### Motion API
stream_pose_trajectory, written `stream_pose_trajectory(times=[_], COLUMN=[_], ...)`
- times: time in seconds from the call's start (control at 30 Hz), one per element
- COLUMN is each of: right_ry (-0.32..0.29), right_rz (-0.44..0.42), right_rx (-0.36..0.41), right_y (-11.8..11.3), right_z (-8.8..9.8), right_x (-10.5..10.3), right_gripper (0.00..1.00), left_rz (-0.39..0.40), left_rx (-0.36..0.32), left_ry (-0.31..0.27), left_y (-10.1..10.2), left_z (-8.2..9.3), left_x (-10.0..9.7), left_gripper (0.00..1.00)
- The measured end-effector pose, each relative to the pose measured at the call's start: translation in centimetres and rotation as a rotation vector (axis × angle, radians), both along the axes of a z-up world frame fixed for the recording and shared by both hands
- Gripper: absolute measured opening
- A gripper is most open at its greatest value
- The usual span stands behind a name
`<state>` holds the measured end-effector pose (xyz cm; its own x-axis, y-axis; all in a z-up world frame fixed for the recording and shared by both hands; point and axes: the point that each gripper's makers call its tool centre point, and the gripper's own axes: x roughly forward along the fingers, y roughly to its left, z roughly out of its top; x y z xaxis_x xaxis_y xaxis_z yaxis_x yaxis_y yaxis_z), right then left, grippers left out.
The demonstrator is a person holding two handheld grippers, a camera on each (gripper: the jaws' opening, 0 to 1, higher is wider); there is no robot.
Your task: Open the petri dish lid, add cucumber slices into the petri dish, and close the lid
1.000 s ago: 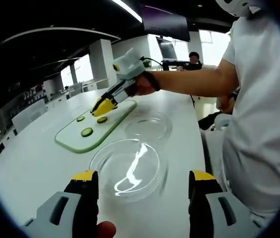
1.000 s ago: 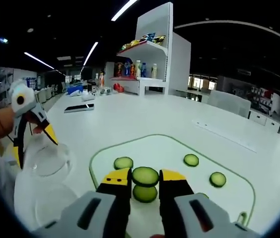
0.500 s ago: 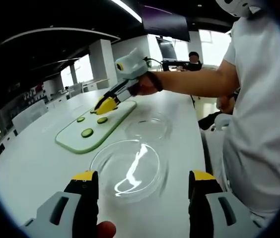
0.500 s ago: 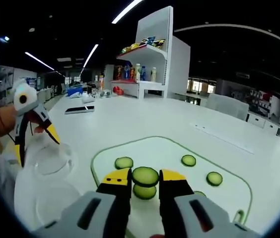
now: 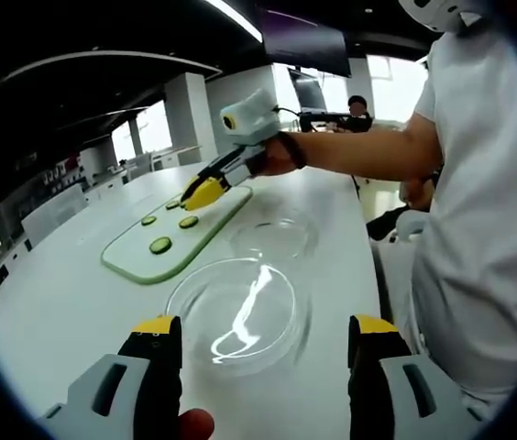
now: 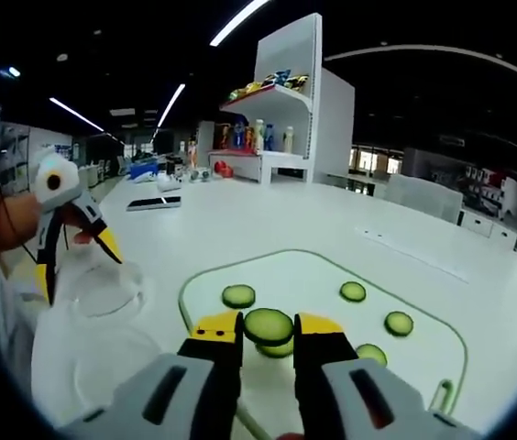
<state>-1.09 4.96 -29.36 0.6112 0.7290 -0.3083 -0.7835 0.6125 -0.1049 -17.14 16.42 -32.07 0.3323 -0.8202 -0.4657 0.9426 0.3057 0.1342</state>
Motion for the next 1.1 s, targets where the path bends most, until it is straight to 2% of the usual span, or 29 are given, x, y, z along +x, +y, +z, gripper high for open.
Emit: stream_pose_trajectory(times=[0.33,0.9,1.1], right_ry=[-0.016,-0.067,-0.069], right_rz=[0.034,0.181,0.231], right_rx=[0.011,0.036,0.027], right_y=[-0.1,0.9,1.4], right_z=[0.0,1.0,0.8], right_x=[-1.0,-4.0,-5.1], right_gripper=[0.21,0.21,0.22], left_rz=[-0.003,-0.002,-0.002], left_rx=[-0.008,-0.014,-0.014], left_ry=[-0.001,-0.003,-0.005], left_y=[-0.1,0.1,0.2], left_z=[0.1,0.2,0.3], left_x=[0.0,0.0,0.0], left_gripper=[0.73,0.73,0.73])
